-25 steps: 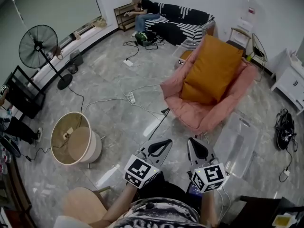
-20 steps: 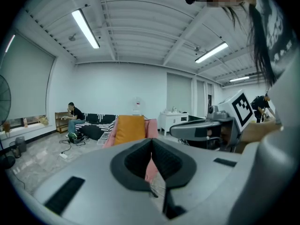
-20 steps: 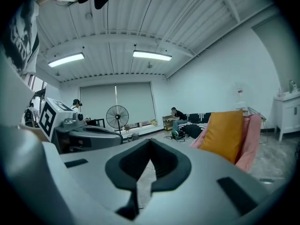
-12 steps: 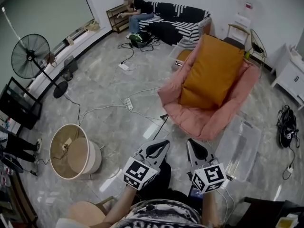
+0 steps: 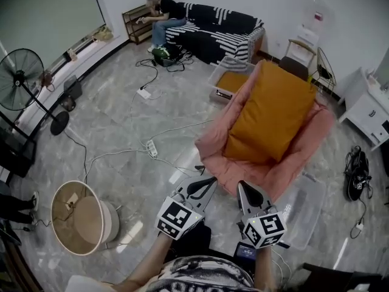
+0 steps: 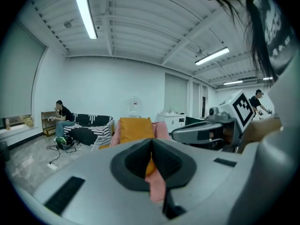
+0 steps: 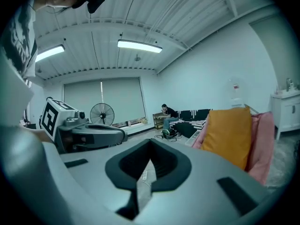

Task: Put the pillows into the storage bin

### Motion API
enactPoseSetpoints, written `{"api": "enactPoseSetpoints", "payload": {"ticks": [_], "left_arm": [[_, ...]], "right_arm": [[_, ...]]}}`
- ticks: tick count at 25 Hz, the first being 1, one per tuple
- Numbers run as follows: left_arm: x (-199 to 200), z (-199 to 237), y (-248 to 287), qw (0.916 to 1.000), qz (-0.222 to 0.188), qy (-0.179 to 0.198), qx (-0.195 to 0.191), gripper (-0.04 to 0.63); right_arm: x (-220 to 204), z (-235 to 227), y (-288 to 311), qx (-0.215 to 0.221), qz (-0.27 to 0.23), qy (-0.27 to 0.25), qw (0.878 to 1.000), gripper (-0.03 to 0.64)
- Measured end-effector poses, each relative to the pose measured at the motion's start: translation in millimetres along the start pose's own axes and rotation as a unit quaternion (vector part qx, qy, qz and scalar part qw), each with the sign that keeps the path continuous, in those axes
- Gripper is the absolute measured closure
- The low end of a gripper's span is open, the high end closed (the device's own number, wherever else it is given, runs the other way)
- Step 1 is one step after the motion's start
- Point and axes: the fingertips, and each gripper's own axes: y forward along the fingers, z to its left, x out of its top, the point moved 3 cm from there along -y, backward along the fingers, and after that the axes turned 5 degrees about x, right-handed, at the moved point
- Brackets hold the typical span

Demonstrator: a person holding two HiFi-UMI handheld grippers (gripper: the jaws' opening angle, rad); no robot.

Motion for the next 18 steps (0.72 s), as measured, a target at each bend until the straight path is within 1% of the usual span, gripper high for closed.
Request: {"api": "enactPoseSetpoints", "payload": {"ticks": [4,9,12,18], "left_arm": [[4,42,24,1.0000,-0.001,0.001,-0.009,0.583],[6,79,41,0.9997,-0.002,0.005,-0.023,0.583],[9,89,52,0.9995,-0.002,0.003,-0.030,0.583],[7,92,70,0.9992,0.001,-0.004,-0.041,0.583]], "right_arm": [[13,-16,41,-0.010,0.000,0.003,1.000,0.618],[20,-23,75,-0.029,0.002,0.000,1.000,0.618],[23,-31,83,-0.037,0.006,0.001,0.999,0.618],[24,-53,89,-0.053,0.011,0.003,0.999,0.618]]}}
